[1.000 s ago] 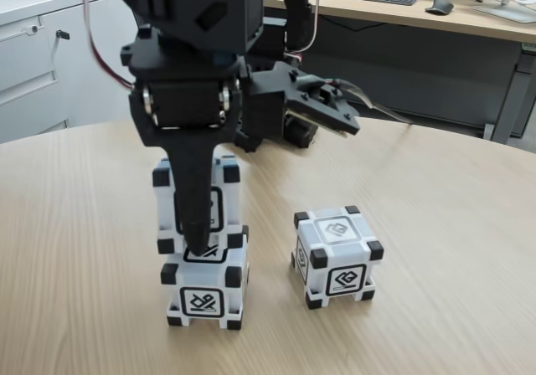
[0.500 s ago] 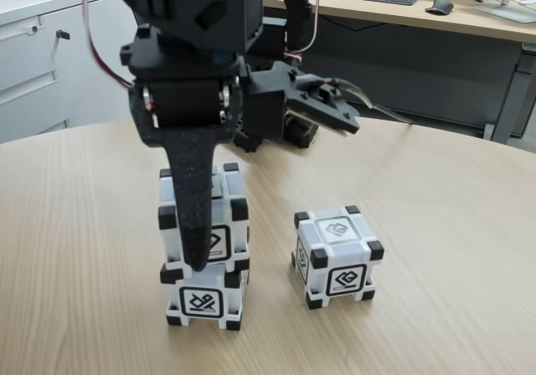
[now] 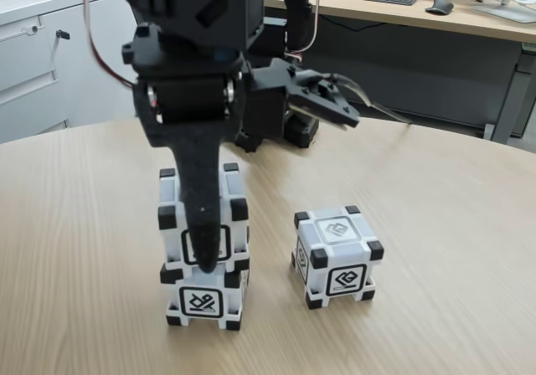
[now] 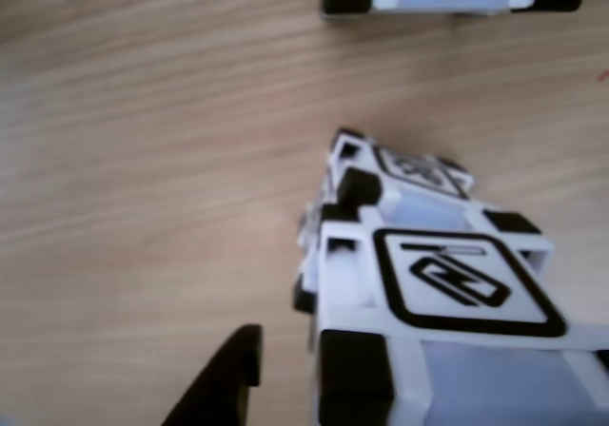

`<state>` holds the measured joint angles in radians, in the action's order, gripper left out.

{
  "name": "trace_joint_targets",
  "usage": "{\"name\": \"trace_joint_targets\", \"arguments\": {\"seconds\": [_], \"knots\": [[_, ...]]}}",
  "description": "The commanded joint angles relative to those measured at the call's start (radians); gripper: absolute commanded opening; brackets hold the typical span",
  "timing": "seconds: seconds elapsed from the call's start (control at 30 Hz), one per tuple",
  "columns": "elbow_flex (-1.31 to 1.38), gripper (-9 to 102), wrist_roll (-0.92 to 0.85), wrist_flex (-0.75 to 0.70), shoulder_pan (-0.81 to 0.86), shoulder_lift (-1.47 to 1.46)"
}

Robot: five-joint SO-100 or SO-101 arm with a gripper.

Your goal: Stack cubes from left to right.

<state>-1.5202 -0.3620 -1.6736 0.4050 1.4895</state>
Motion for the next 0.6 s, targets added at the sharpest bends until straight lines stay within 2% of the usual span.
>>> {"name": "trace_joint_targets", "arguments": {"seconds": [0.0, 0.57], "knots": [[0.023, 46, 0.011, -0.012, -0.040, 0.058], [0.005, 46, 0.098, -0.015, -0.189, 0.097]]}}
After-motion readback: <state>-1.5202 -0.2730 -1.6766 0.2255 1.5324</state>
